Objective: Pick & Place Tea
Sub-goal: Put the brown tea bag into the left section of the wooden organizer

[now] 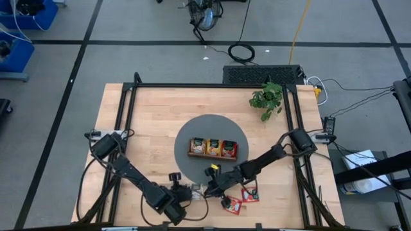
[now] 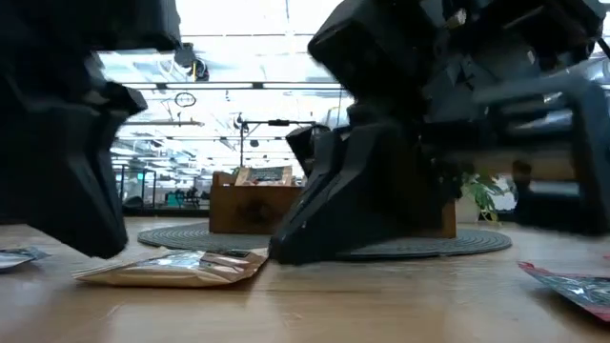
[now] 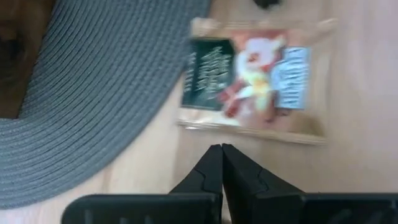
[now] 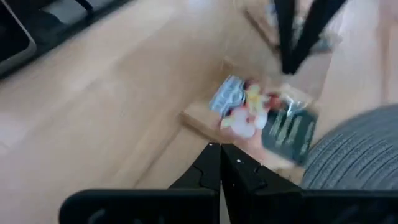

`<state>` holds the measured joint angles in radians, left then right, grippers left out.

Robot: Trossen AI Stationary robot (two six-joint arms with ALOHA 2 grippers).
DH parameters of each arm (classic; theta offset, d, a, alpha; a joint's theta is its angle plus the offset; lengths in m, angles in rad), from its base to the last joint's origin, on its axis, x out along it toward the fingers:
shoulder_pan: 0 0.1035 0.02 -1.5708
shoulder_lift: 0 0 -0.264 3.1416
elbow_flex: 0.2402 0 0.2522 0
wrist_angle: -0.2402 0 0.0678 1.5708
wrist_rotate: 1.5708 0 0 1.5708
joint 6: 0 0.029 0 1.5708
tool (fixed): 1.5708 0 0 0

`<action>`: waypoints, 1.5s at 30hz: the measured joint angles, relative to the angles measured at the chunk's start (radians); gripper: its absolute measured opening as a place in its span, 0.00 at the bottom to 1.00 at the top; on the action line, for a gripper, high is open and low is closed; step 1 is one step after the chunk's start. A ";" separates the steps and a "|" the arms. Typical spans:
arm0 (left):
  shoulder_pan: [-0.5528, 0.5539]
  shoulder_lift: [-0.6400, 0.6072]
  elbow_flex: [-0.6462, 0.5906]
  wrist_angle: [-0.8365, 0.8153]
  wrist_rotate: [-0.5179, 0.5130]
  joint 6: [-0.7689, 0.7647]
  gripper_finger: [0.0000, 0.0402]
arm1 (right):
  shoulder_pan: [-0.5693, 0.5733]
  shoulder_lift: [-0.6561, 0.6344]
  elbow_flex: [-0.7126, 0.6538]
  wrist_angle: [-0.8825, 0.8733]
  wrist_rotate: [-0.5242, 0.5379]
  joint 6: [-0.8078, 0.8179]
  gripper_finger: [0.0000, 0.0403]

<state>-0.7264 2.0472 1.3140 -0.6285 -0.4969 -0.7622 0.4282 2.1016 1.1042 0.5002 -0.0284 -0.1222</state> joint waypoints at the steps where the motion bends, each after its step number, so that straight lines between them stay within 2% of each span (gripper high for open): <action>1: -0.009 0.000 0.011 0.001 -0.001 0.003 0.02 | 0.003 -0.013 0.000 -0.006 0.001 -0.004 0.00; 4: -0.033 0.000 0.047 0.030 -0.039 0.051 0.02 | 0.018 -0.058 0.000 -0.029 0.061 -0.008 0.00; 7: -0.051 0.000 0.060 0.150 -0.084 0.165 0.02 | 0.029 -0.080 0.001 -0.066 0.152 0.014 0.00; 10: -0.044 0.000 0.062 0.213 -0.071 0.223 0.02 | 0.015 -0.081 0.001 -0.093 0.167 0.064 0.00; 14: -0.016 0.012 0.045 0.184 -0.043 0.178 0.02 | -0.022 -0.061 0.001 -0.136 0.157 0.126 0.00; 20: 0.003 0.017 0.010 0.180 0.048 0.121 0.02 | -0.070 -0.057 0.000 -0.126 0.000 0.237 0.06; 24: 0.001 0.017 0.006 0.184 0.054 0.117 0.02 | -0.088 -0.057 0.001 -0.123 -0.007 0.313 0.14; 27: -0.001 0.017 0.006 0.185 0.054 0.117 0.02 | -0.102 -0.057 0.000 -0.124 -0.060 0.375 0.19; 32: -0.001 0.015 -0.021 0.192 0.052 0.086 0.02 | -0.113 -0.057 0.000 -0.119 -0.083 0.469 0.25; 38: 0.006 0.008 -0.094 0.260 0.035 0.072 0.02 | -0.115 -0.057 0.001 -0.102 -0.087 0.478 0.28; 42: 0.017 0.008 -0.111 0.270 0.060 0.068 0.02 | -0.126 -0.057 0.001 -0.085 -0.158 0.525 0.28; 45: 0.019 0.009 -0.121 0.291 0.070 0.080 0.02 | -0.138 -0.057 0.001 -0.092 -0.167 0.582 0.28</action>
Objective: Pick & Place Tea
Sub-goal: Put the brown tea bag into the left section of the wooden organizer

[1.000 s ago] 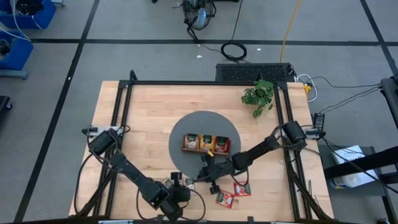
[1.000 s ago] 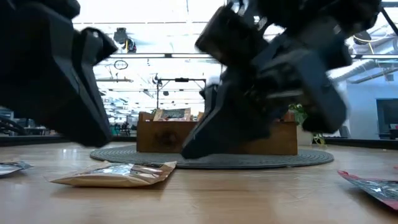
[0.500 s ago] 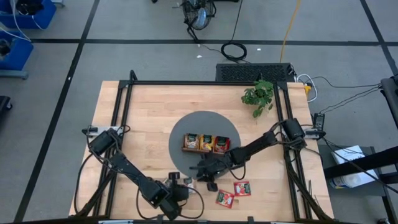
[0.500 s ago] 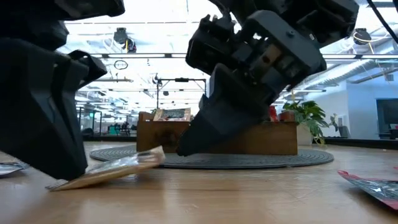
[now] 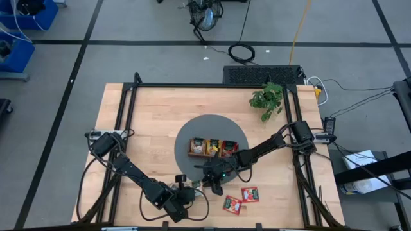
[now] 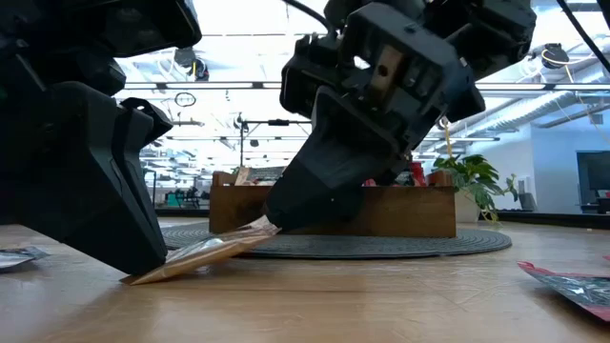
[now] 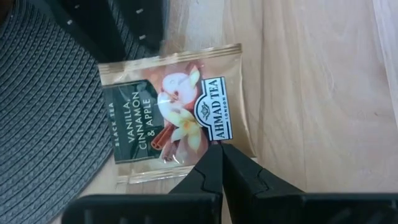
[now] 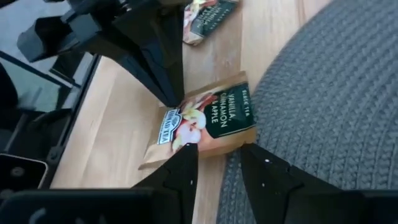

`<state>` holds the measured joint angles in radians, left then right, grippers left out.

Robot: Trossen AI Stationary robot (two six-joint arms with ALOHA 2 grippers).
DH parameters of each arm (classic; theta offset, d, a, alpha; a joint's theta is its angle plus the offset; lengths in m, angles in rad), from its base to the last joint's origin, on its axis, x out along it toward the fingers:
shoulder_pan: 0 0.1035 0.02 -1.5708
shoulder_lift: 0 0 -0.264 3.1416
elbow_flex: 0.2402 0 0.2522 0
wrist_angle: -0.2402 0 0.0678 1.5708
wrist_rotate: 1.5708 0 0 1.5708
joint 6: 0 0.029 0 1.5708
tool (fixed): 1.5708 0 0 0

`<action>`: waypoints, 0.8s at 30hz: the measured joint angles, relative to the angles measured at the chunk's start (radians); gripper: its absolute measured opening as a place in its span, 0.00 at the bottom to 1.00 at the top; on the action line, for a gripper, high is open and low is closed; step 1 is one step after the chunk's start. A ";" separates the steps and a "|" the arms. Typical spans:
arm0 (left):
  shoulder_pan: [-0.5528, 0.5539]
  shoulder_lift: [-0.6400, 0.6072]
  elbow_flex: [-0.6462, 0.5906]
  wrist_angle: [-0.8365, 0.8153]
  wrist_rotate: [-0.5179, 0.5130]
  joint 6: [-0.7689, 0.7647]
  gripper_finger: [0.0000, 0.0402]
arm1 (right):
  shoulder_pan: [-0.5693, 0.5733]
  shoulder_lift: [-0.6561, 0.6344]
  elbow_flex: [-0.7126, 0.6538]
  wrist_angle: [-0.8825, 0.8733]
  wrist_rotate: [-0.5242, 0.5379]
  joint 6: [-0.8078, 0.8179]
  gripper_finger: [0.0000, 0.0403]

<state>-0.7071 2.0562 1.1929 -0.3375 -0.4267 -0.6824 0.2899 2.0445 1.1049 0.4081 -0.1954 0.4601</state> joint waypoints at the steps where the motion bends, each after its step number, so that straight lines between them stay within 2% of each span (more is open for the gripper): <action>1: 0.000 0.000 0.000 0.002 0.000 0.002 0.02 | -0.004 0.000 0.000 -0.002 -0.014 0.013 0.28; 4: 0.000 0.002 0.000 0.004 0.004 0.003 0.02 | -0.013 0.000 0.000 -0.001 -0.043 0.040 0.28; 15: 0.000 0.004 -0.001 0.009 -0.004 0.023 0.02 | -0.020 0.000 0.000 -0.041 -0.041 0.123 0.28; 24: 0.004 0.004 -0.003 0.046 -0.012 0.055 0.02 | -0.017 0.043 0.003 0.057 -0.036 0.123 0.28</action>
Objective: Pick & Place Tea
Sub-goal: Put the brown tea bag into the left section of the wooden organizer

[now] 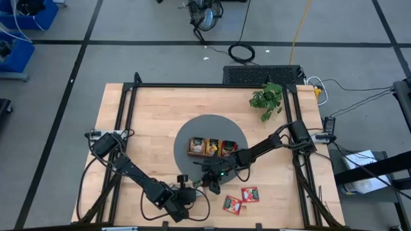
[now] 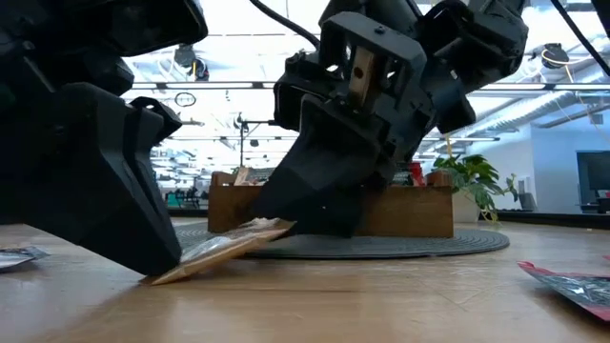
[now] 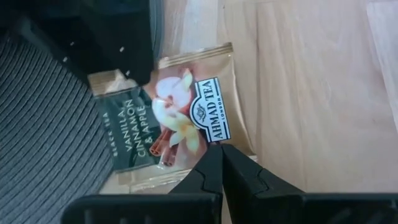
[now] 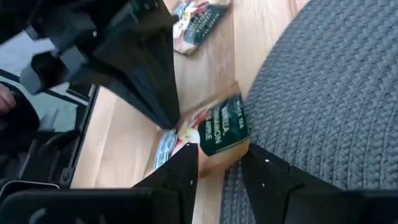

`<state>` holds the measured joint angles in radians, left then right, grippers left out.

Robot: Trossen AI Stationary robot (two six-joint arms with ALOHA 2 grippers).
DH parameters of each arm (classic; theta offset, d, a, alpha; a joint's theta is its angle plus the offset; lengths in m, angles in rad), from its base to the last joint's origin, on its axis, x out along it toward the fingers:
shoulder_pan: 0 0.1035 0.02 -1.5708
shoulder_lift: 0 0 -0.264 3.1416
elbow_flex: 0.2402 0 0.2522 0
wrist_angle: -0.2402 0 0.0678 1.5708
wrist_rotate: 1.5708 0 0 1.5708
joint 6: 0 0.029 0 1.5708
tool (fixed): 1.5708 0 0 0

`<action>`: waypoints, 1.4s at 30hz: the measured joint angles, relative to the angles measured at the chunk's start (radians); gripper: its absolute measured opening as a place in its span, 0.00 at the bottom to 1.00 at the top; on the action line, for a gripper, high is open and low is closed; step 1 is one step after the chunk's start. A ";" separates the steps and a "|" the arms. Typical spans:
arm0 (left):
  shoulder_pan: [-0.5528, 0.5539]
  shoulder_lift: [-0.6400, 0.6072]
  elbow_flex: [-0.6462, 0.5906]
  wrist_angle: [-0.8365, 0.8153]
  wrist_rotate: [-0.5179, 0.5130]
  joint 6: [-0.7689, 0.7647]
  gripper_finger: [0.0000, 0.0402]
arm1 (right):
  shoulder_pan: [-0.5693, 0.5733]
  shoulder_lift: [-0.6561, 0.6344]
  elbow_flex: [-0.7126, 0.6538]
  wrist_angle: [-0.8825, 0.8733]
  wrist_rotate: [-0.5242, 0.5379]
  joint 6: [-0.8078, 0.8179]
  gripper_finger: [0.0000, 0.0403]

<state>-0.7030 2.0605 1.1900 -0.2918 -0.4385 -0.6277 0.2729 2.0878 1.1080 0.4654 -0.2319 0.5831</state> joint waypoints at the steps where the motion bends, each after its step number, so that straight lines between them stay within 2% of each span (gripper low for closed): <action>1: 0.002 0.000 0.000 0.004 0.000 0.004 0.02 | 0.000 0.006 0.000 0.014 -0.001 0.000 0.28; 9: 0.009 0.000 -0.002 0.011 0.004 0.005 0.02 | 0.004 0.024 0.000 0.050 -0.001 -0.061 0.25; 17: 0.002 -0.002 0.011 0.004 0.001 0.043 0.02 | 0.021 0.027 -0.002 0.039 0.001 -0.173 0.02; 21: -0.020 -0.030 0.026 -0.010 0.010 0.106 0.02 | 0.029 0.007 -0.004 0.001 0.049 -0.191 0.01; 27: -0.078 -0.092 0.027 -0.010 -0.106 0.122 0.02 | 0.044 -0.040 -0.004 -0.006 0.076 -0.256 0.00; 32: -0.123 -0.096 0.027 -0.010 -0.124 0.119 0.02 | 0.059 -0.099 -0.005 0.028 0.106 -0.342 0.00; 35: -0.137 -0.097 0.028 -0.024 -0.130 0.114 0.02 | 0.050 -0.187 -0.003 0.039 0.210 -0.418 0.00; 40: -0.144 -0.097 0.028 -0.093 -0.135 0.036 0.02 | 0.048 -0.307 -0.030 0.111 0.577 -0.662 0.00; 42: -0.146 -0.097 0.028 -0.109 -0.135 0.022 0.02 | 0.034 -0.320 -0.057 0.182 0.624 -0.728 0.00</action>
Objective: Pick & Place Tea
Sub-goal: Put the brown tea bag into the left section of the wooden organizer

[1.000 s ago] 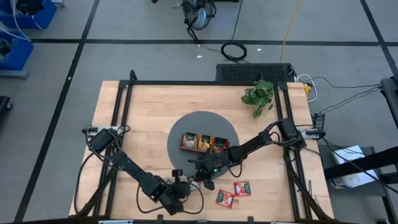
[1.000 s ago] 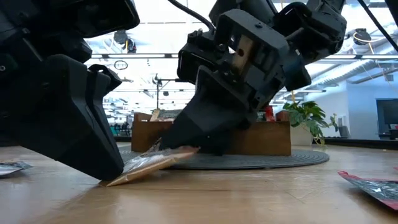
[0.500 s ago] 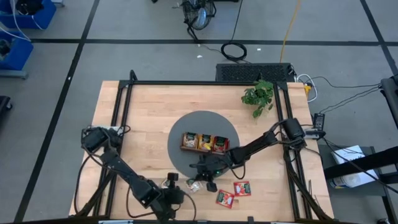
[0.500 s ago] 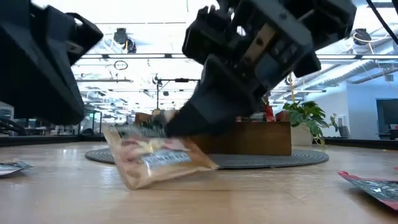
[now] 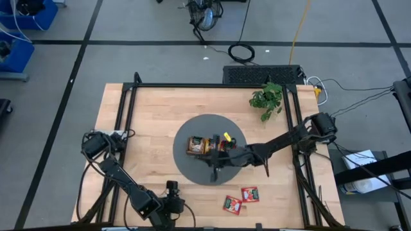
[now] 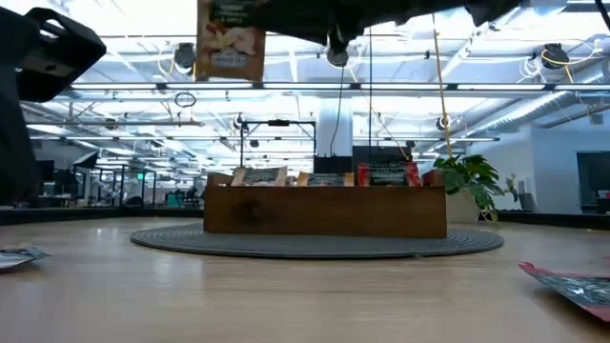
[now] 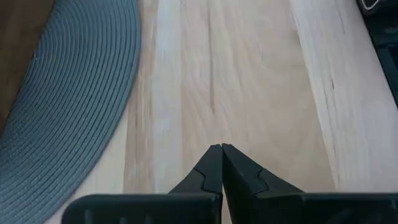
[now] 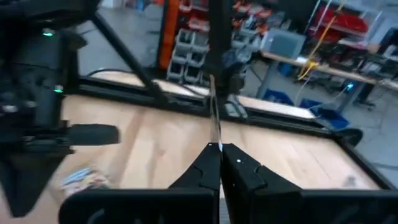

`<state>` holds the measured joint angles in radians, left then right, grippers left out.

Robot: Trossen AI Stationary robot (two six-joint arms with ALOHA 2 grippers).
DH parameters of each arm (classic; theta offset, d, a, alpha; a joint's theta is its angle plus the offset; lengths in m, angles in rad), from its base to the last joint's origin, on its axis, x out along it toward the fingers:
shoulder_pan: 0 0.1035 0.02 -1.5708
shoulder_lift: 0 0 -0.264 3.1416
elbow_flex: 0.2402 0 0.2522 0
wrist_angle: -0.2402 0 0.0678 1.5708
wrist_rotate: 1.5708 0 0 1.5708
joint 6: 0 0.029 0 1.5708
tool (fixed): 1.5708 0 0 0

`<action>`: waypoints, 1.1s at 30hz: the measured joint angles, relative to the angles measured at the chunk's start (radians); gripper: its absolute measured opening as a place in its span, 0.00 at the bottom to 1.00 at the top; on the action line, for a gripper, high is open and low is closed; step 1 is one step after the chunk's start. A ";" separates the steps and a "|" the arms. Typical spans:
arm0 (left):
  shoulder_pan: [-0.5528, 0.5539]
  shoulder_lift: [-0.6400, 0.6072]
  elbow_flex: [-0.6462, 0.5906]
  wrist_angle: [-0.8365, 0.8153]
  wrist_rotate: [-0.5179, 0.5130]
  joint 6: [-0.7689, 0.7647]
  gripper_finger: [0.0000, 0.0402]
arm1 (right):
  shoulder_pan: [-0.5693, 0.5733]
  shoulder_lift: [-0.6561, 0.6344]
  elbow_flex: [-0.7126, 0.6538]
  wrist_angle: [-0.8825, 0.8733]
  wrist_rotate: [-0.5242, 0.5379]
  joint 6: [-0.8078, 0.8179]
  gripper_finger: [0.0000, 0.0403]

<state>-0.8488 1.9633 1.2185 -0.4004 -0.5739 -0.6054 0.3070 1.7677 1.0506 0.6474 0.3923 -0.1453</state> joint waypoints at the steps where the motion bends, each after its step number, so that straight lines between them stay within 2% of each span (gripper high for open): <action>1: 0.000 -0.001 0.001 -0.010 0.000 -0.008 0.02 | -0.012 0.000 -0.016 0.029 -0.003 -0.007 0.00; 8: -0.012 -0.001 0.001 -0.046 -0.003 -0.058 0.02 | -0.107 0.023 -0.148 0.076 0.001 0.128 0.00; 13: -0.008 -0.002 0.001 -0.047 -0.004 -0.055 0.02 | -0.146 0.051 -0.231 0.254 -0.032 0.160 0.00; 16: 0.001 -0.002 0.001 -0.052 -0.004 -0.055 0.02 | -0.152 0.066 -0.243 0.266 -0.080 0.167 0.00; 23: 0.011 -0.003 0.002 -0.053 -0.004 -0.060 0.02 | -0.146 0.079 -0.242 0.275 -0.080 0.186 0.00; 33: 0.012 -0.003 0.002 -0.052 -0.004 -0.063 0.02 | -0.146 0.219 -0.241 0.429 -0.078 0.193 0.00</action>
<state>-0.8371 1.9602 1.2209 -0.4526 -0.5774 -0.6682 0.1608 1.9862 0.8101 1.0765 0.3143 0.0477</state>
